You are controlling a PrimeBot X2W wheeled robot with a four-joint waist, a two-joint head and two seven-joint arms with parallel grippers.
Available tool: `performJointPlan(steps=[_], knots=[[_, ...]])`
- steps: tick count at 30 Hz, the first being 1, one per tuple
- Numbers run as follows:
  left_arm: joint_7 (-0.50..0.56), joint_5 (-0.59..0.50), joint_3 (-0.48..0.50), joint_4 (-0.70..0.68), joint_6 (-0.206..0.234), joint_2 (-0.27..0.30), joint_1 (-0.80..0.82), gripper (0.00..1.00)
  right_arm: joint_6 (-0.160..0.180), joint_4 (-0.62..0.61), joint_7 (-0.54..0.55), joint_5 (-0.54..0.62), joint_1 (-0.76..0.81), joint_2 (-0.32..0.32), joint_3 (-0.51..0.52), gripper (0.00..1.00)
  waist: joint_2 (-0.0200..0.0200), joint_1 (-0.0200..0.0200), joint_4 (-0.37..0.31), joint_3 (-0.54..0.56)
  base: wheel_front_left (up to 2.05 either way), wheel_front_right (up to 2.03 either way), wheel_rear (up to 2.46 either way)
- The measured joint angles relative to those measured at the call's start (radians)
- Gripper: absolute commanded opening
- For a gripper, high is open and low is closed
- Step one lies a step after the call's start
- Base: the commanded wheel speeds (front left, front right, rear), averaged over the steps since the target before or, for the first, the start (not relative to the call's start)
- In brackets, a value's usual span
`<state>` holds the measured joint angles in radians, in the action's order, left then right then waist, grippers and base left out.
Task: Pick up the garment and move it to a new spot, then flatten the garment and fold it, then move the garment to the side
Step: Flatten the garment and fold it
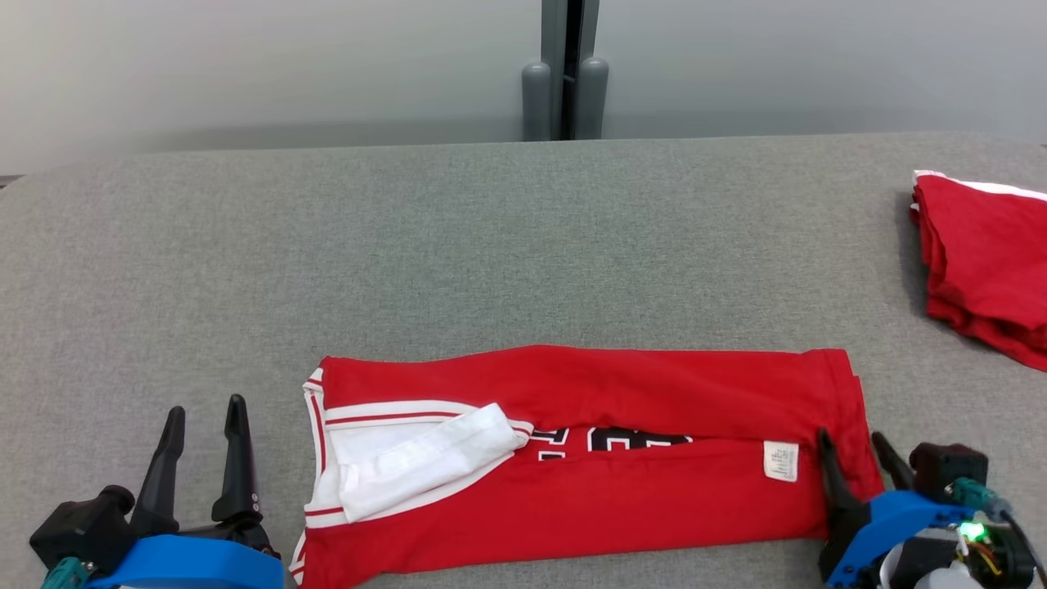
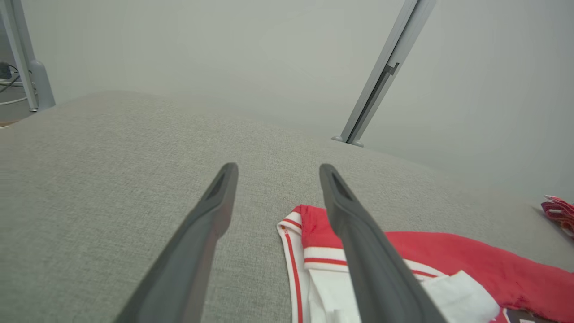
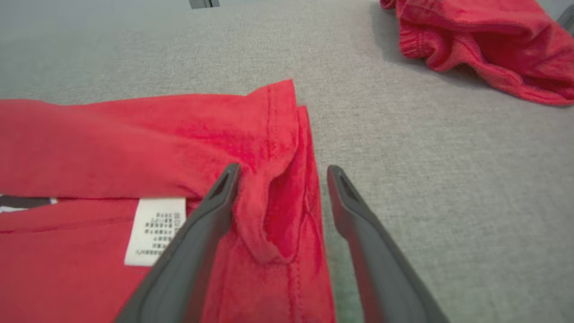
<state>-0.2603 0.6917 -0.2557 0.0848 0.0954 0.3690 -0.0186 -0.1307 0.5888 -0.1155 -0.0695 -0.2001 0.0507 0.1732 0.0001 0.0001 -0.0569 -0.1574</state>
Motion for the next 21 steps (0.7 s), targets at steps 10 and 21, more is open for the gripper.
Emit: performJointPlan(steps=[10,21], knots=[[-0.001,-0.017,0.019,0.016,0.005,-0.016,0.000,1.00,0.000,0.135,-0.005,-0.047,-0.064,0.004,-0.044,0.13,0.0000,0.0000,-0.004,-0.010,0.00,0.00,0.00],[-0.001,-0.039,0.017,0.018,0.009,-0.028,0.001,1.00,-0.001,0.040,0.066,-0.036,-0.105,0.057,0.009,0.00,0.0000,0.0000,-0.059,-0.004,0.00,0.00,0.00]])
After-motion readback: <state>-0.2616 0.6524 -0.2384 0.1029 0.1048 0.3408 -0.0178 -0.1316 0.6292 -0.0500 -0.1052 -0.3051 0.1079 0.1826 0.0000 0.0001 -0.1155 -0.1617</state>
